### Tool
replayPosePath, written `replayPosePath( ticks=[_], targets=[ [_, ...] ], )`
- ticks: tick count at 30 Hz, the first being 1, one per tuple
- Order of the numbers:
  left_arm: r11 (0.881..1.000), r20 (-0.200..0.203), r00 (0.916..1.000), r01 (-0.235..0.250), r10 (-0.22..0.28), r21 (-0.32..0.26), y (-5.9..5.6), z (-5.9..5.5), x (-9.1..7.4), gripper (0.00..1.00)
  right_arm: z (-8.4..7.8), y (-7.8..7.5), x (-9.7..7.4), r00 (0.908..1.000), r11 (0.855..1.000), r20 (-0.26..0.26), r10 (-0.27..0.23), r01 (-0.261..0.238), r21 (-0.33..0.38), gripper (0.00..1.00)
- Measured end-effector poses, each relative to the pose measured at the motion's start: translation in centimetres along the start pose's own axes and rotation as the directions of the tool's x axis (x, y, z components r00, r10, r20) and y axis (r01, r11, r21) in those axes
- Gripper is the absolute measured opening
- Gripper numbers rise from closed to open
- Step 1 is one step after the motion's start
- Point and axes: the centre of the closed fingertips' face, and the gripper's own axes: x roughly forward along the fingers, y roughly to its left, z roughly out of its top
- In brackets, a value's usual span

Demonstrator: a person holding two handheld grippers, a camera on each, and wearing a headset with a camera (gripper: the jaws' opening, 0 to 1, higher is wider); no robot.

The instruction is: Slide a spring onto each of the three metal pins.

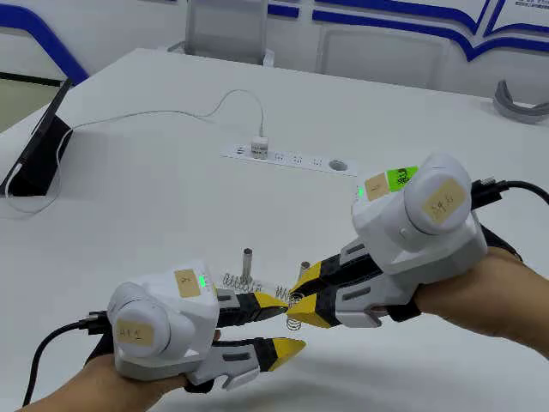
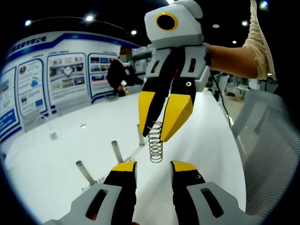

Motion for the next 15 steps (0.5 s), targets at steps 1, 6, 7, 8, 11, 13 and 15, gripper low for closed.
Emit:
replayPosePath(
  ticks=[1,6,7,8,11,13,15],
  targets=[
    [1.000,0.001,1.0000,-0.003,0.003,-0.006,0.1,0.0,-0.1,0.30,-0.1,-0.1,-0.1,1.0000,1.000,0.001,-0.004,0.004,0.003,0.12],
    [1.000,0.001,0.9997,-0.024,0.024,-0.019,0.8,-0.1,-0.7,0.35,-0.4,-0.9,-0.9,0.9996,0.999,0.007,-0.026,0.026,0.025,0.12],
    [0.999,0.001,0.9996,-0.029,0.029,-0.020,0.9,-0.2,-0.8,0.35,-0.5,-1.1,-1.0,0.9995,0.999,0.007,-0.032,0.031,0.028,0.12],
    [0.999,0.001,0.9994,-0.036,0.036,-0.020,1.1,-0.2,-1.0,0.36,-0.6,-1.3,-1.2,0.9992,0.999,0.008,-0.038,0.038,0.035,0.12],
    [0.998,0.003,0.9988,-0.049,0.050,-0.030,1.5,-0.2,-1.3,0.39,-0.9,-1.8,-1.7,0.9984,0.997,0.012,-0.055,0.054,0.051,0.12],
    [0.998,0.003,0.9982,-0.059,0.059,-0.030,1.7,-0.2,-1.6,0.41,-1.1,-2.1,-2.1,0.9976,0.996,0.015,-0.068,0.067,0.061,0.12],
    [0.997,0.004,0.9977,-0.068,0.068,-0.031,2.0,-0.3,-1.9,0.42,-1.3,-2.4,-2.4,0.9968,0.994,0.016,-0.078,0.077,0.072,0.12]
  ],
)
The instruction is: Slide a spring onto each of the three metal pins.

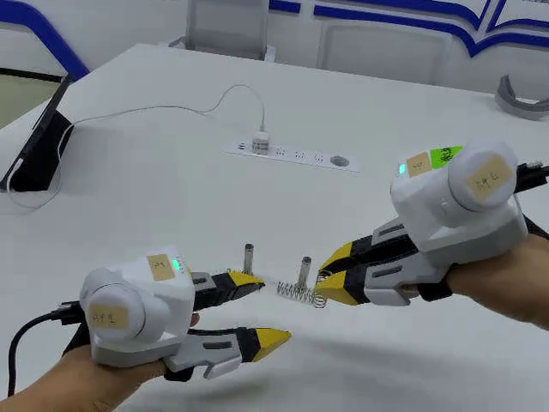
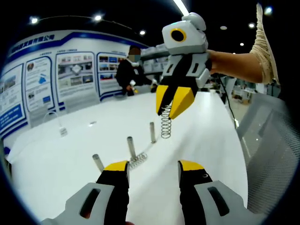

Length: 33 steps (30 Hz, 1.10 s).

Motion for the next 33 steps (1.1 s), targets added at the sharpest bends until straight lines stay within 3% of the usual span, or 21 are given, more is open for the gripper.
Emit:
replayPosePath(
  ticks=[12,20,25,33],
  targets=[
    [0.998,0.004,0.9979,-0.065,0.065,-0.015,1.9,-0.2,-1.7,0.48,-0.7,-3.2,-2.4,0.9947,0.993,0.026,-0.099,0.097,0.067,0.12],
    [0.994,0.004,0.9947,-0.103,0.103,-0.026,3.0,-0.3,-2.6,0.51,-1.6,-6.1,-4.1,0.9813,0.975,0.046,-0.187,0.179,0.135,0.12],
    [0.992,0.004,0.9930,-0.118,0.118,-0.034,3.3,-0.4,-2.8,0.53,-3.1,-7.2,-3.9,0.9740,0.960,0.028,-0.225,0.217,0.177,0.12],
    [0.991,0.002,0.9920,-0.126,0.126,-0.037,3.5,-0.4,-3.1,0.54,-4.8,-8.0,-2.7,0.9712,0.948,0.005,-0.238,0.231,0.218,0.12]
  ],
)
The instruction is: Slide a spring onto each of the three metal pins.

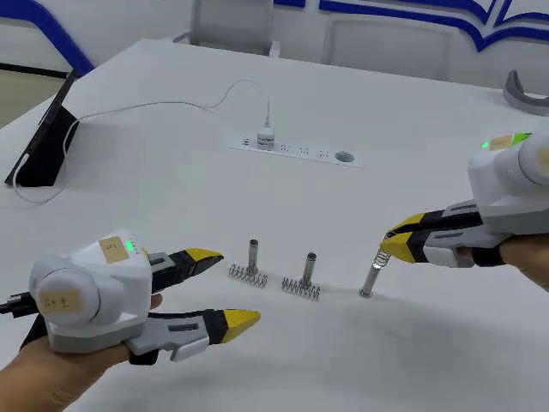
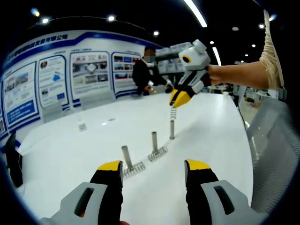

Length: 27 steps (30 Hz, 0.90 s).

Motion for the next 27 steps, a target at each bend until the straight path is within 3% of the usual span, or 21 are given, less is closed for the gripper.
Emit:
replayPosePath(
  ticks=[14,27],
  targets=[
    [1.000,-0.007,1.0000,-0.001,0.001,-0.004,0.3,-0.3,-0.2,0.53,-0.2,0.2,0.5,0.9999,1.000,-0.015,-0.002,0.002,0.014,0.12],
    [1.000,0.000,1.0000,-0.004,0.004,-0.007,0.4,-0.1,0.0,0.53,-1.5,-0.4,1.8,0.9999,0.999,-0.007,-0.010,0.010,0.054,0.12]
  ],
)
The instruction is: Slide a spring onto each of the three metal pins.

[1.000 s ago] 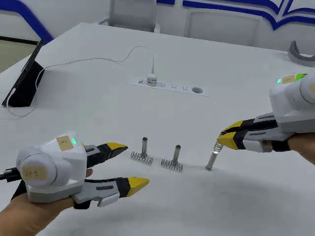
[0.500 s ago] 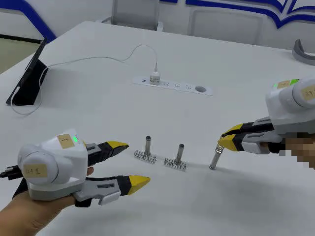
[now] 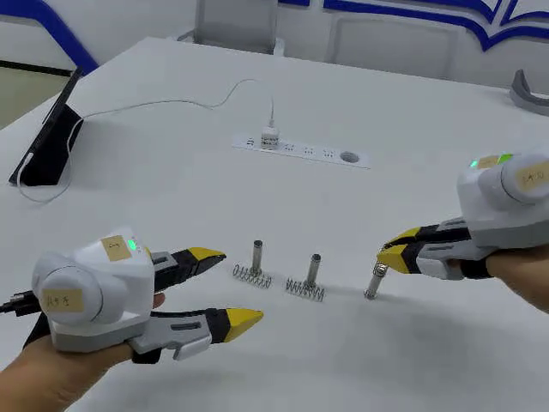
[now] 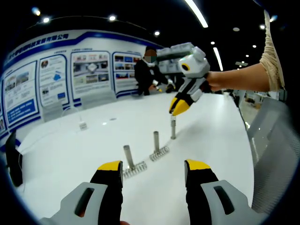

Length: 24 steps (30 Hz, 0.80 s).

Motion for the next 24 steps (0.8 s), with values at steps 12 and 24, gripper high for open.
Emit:
replayPosePath(
  ticks=[12,24],
  targets=[
    [1.000,-0.006,0.9999,-0.011,0.011,-0.004,0.0,-0.1,-0.3,0.54,-1.2,-0.2,1.0,0.9999,1.000,-0.011,0.001,0.000,0.022,0.12],
    [1.000,-0.009,0.9999,-0.008,0.008,-0.004,0.0,-0.2,-0.3,0.54,-2.7,-0.2,2.0,0.9990,0.999,-0.043,0.011,-0.009,0.038,0.12]
  ],
)
